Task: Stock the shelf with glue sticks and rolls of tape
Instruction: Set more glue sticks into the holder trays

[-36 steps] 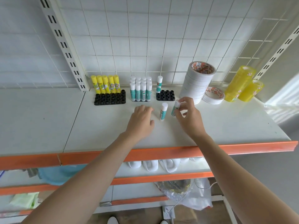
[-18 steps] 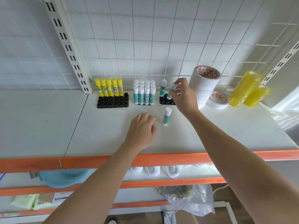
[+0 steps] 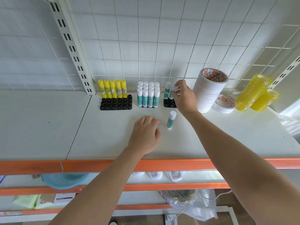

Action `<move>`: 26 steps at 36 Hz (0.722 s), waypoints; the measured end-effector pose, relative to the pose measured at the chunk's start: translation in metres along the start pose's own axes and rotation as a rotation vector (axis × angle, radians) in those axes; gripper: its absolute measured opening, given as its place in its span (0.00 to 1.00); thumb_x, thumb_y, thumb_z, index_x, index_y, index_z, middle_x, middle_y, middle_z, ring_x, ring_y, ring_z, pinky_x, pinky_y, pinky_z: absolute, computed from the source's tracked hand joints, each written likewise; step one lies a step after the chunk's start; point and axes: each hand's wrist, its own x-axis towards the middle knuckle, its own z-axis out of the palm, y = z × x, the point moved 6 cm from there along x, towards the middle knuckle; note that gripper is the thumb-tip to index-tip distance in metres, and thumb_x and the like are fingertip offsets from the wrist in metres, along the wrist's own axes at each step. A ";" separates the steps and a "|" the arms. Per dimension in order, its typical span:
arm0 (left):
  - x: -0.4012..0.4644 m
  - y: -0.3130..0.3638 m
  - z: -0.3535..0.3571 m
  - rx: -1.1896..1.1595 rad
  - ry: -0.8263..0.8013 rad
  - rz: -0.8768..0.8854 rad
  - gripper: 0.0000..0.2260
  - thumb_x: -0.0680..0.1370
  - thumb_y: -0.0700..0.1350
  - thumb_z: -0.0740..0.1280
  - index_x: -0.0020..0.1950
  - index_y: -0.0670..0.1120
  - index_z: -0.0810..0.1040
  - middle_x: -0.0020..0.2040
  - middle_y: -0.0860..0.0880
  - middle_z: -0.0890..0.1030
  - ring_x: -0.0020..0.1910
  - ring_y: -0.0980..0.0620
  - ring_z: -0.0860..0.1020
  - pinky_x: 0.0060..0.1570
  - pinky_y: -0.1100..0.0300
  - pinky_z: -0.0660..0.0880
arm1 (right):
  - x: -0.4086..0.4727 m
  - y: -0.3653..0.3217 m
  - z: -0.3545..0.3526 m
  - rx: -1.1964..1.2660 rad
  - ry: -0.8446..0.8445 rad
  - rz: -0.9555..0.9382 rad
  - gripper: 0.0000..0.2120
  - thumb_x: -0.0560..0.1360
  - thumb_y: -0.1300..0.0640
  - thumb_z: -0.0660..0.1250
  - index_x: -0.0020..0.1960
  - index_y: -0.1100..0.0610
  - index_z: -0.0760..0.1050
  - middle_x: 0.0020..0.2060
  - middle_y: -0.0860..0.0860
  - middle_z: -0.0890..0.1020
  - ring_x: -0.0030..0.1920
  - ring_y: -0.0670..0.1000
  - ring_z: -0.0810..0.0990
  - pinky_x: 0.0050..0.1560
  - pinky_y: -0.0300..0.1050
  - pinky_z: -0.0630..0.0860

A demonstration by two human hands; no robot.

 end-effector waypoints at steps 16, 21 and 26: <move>0.000 0.001 -0.001 0.028 0.026 0.025 0.17 0.73 0.49 0.54 0.53 0.47 0.78 0.53 0.48 0.77 0.52 0.45 0.74 0.54 0.51 0.71 | 0.012 -0.006 -0.001 -0.237 0.068 -0.185 0.13 0.75 0.68 0.58 0.56 0.62 0.76 0.56 0.56 0.78 0.40 0.64 0.79 0.31 0.49 0.71; 0.001 0.003 -0.001 0.046 0.013 0.030 0.17 0.73 0.48 0.54 0.53 0.46 0.79 0.52 0.47 0.77 0.51 0.43 0.75 0.52 0.49 0.72 | 0.020 -0.011 -0.002 -0.309 -0.017 -0.166 0.15 0.75 0.69 0.57 0.58 0.62 0.75 0.58 0.56 0.78 0.45 0.64 0.79 0.37 0.51 0.74; 0.000 0.003 -0.001 0.056 -0.003 0.019 0.17 0.72 0.48 0.53 0.53 0.46 0.78 0.51 0.47 0.77 0.51 0.43 0.75 0.52 0.49 0.72 | 0.019 -0.009 -0.004 -0.311 -0.059 -0.121 0.18 0.75 0.69 0.56 0.61 0.60 0.75 0.61 0.54 0.77 0.50 0.62 0.79 0.43 0.51 0.75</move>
